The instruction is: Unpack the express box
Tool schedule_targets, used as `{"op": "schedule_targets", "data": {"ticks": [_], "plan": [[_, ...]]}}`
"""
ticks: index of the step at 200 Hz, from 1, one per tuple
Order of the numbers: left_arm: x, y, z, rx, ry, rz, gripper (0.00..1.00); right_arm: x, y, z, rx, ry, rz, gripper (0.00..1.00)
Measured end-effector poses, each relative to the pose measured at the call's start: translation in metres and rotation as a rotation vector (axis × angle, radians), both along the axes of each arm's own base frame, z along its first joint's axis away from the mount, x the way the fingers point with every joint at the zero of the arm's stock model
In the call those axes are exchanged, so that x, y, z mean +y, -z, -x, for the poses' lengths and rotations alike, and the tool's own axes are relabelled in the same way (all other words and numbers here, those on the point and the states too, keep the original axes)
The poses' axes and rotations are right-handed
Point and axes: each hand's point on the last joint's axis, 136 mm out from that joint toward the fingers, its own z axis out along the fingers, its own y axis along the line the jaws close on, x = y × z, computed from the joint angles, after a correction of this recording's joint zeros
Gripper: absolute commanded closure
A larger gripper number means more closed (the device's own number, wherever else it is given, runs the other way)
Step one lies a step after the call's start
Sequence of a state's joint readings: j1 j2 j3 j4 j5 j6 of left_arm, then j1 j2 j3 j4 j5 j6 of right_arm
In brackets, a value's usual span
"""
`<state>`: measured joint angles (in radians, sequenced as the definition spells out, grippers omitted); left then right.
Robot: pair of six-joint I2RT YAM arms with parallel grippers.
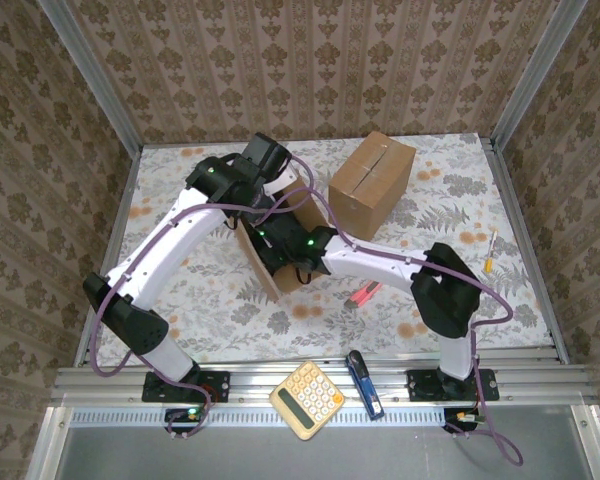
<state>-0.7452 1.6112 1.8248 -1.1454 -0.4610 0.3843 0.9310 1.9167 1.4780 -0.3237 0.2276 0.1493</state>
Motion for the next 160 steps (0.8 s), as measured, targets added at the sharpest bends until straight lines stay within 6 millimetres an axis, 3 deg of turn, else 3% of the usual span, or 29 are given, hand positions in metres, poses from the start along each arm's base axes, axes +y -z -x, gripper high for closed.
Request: {"op": "schedule_targets", "data": {"ticks": [50, 75, 150, 160], "plan": [[0.002, 0.003, -0.001, -0.002, -0.016, -0.008, 1.00, 0.003, 0.019, -0.009, 0.036, 0.046, 0.002, 0.21], [0.002, 0.005, -0.001, -0.001, -0.021, -0.006, 1.00, 0.004, 0.027, -0.012, 0.048, 0.061, 0.000, 0.29], [0.002, 0.007, -0.002, -0.004, -0.032, 0.000, 1.00, 0.001, 0.030, -0.014, 0.066, 0.067, -0.008, 1.00], [0.002, 0.007, -0.002, -0.005, -0.035, 0.003, 1.00, 0.000, 0.030, -0.013, 0.070, 0.068, -0.011, 1.00]]}}
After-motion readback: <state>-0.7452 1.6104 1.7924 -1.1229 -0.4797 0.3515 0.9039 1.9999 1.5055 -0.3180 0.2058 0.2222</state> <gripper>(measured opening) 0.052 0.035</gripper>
